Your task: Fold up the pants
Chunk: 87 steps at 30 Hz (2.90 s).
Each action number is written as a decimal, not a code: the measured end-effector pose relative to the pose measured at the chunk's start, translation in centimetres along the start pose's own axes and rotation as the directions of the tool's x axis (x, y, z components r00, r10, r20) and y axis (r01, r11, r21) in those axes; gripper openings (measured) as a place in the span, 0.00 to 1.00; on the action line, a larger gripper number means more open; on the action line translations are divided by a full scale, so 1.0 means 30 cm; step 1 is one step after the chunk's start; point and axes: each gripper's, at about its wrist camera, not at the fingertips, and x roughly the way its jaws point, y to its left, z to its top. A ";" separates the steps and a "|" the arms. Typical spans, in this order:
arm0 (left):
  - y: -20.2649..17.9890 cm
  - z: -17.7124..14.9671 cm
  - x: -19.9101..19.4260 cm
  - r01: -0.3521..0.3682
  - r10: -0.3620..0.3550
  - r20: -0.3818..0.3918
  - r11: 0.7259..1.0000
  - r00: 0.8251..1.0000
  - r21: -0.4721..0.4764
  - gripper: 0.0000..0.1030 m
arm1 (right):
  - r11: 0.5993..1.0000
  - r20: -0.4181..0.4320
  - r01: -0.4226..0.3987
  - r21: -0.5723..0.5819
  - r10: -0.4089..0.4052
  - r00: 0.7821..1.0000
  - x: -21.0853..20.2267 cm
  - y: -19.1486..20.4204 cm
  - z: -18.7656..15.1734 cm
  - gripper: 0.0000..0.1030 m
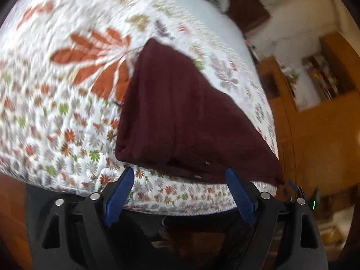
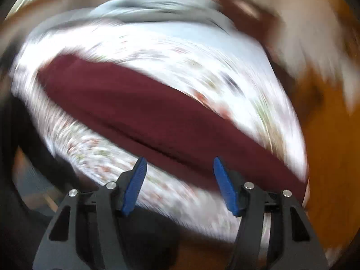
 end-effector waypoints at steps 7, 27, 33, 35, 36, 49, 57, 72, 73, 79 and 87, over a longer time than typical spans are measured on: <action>0.064 0.019 0.038 0.110 -0.102 0.061 0.982 0.993 -0.152 0.81 | 0.868 0.194 0.154 -0.472 -0.068 0.979 0.106 0.520 0.174 0.54; 0.177 -0.021 0.046 0.133 -0.103 0.141 0.965 0.985 -0.225 0.34 | 0.635 0.193 0.239 -0.735 -0.142 0.971 0.382 0.808 0.237 0.29; 0.172 -0.013 0.053 0.111 -0.080 0.139 0.966 0.987 -0.233 0.22 | 0.607 0.178 0.244 -0.757 -0.168 0.970 0.405 0.831 0.227 0.25; 0.153 0.004 0.065 0.109 -0.077 0.141 0.966 0.987 -0.236 0.21 | 0.603 0.172 0.239 -0.761 -0.167 0.971 0.410 0.833 0.232 0.25; 0.155 0.006 0.066 0.110 -0.078 0.141 0.965 0.987 -0.239 0.21 | 0.599 0.170 0.235 -0.766 -0.164 0.972 0.407 0.834 0.235 0.27; 0.160 0.015 0.058 0.135 -0.098 0.160 0.962 0.982 -0.239 0.17 | 0.660 0.144 0.202 -0.723 -0.141 0.979 0.383 0.814 0.291 0.06; 0.184 -0.018 0.073 0.100 -0.067 0.127 0.957 0.990 -0.273 0.18 | 0.655 0.109 0.175 -0.735 -0.141 0.984 0.409 0.837 0.252 0.09; -0.224 -0.069 -0.088 -0.239 0.162 0.422 0.962 0.892 0.136 0.79 | 0.755 -0.034 0.307 -0.580 -0.399 0.916 0.251 0.104 -0.063 0.31; -0.258 -0.062 -0.053 -0.235 0.152 0.405 0.958 0.902 0.166 0.79 | 0.758 -0.048 0.286 -0.586 -0.384 0.922 0.265 0.091 -0.081 0.31; -0.359 -0.042 0.193 -0.226 0.161 0.243 0.935 0.957 0.272 0.79 | 0.738 -0.064 0.213 -0.640 -0.327 0.943 0.361 0.087 -0.108 0.30; -0.253 -0.035 0.298 -0.212 0.189 0.133 0.960 0.973 0.185 0.79 | 0.740 -0.110 0.161 -0.652 -0.303 0.947 0.422 0.053 -0.080 0.07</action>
